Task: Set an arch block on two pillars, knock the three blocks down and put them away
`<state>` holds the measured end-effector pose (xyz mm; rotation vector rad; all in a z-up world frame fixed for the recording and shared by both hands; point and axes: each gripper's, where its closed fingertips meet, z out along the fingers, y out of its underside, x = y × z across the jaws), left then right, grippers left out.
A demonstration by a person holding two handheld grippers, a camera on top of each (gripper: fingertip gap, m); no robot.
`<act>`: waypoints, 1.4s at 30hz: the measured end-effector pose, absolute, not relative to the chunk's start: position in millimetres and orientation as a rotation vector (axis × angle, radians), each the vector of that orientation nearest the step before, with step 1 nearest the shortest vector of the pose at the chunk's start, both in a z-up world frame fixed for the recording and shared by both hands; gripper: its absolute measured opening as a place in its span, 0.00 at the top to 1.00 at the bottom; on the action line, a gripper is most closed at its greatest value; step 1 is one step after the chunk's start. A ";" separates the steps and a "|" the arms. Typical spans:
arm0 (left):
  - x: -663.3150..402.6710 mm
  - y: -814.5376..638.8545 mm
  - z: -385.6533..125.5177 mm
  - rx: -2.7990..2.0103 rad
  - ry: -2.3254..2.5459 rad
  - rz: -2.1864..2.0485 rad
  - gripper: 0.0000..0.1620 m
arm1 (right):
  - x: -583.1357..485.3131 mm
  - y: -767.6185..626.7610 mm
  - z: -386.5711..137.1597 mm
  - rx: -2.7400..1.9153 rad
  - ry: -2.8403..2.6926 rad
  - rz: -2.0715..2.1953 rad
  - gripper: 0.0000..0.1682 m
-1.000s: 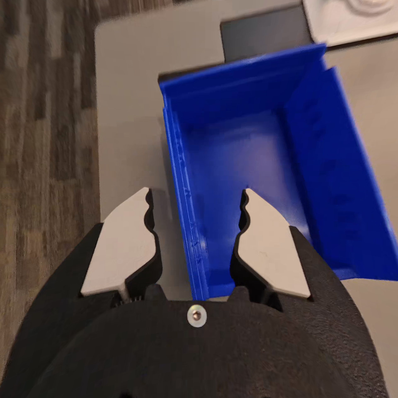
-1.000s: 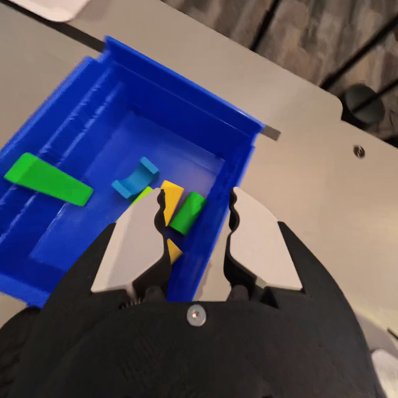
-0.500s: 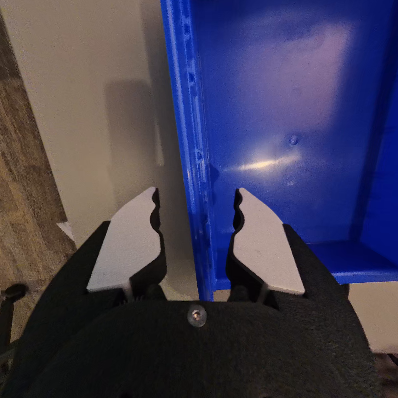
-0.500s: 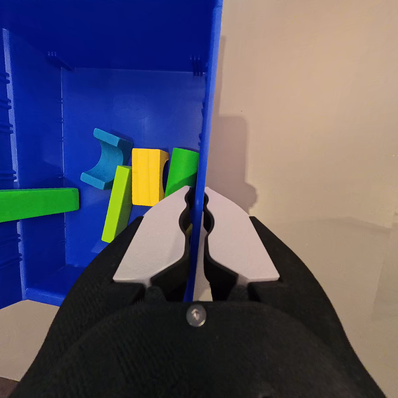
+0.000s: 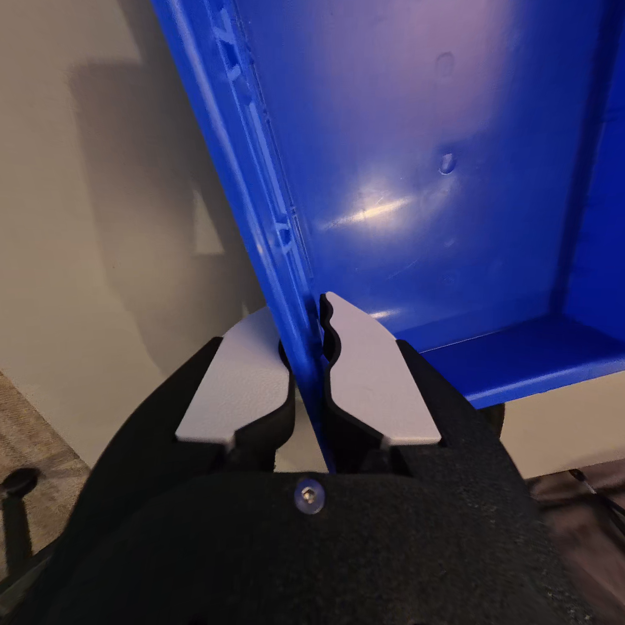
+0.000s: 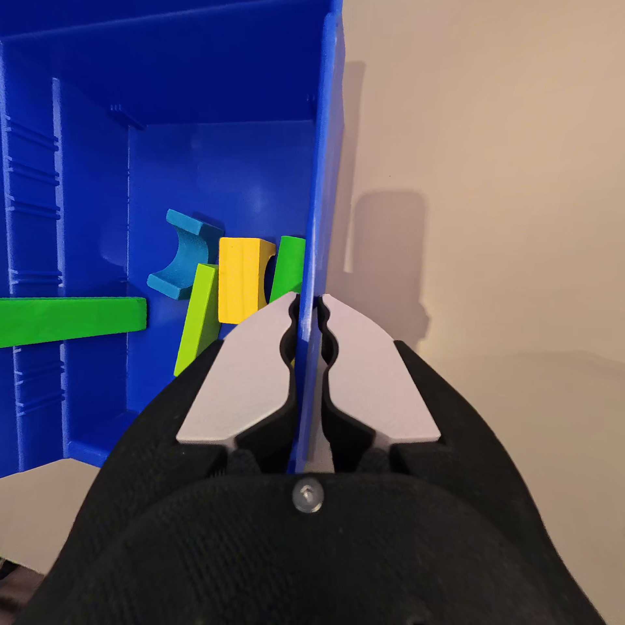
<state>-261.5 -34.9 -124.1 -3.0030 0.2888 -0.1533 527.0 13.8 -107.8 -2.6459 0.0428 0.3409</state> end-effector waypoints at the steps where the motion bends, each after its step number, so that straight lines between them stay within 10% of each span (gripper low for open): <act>1: -258.7 -33.1 -124.1 -3.003 0.300 -0.142 0.93 | 527.2 13.9 -107.9 -2.650 0.028 0.320 0.94; 11: -247.8 -29.9 -123.9 -2.986 0.331 -0.216 0.93 | 509.2 15.0 -48.4 -2.457 -0.494 -0.103 0.86; 25: -247.7 -30.4 -123.9 -2.987 0.344 -0.213 0.93 | 340.3 -13.8 -86.2 -2.052 -1.340 0.697 0.73; 42: -248.4 -31.2 -123.6 -2.985 0.345 -0.217 0.93 | 367.9 22.4 -111.0 -2.717 -0.455 0.690 0.81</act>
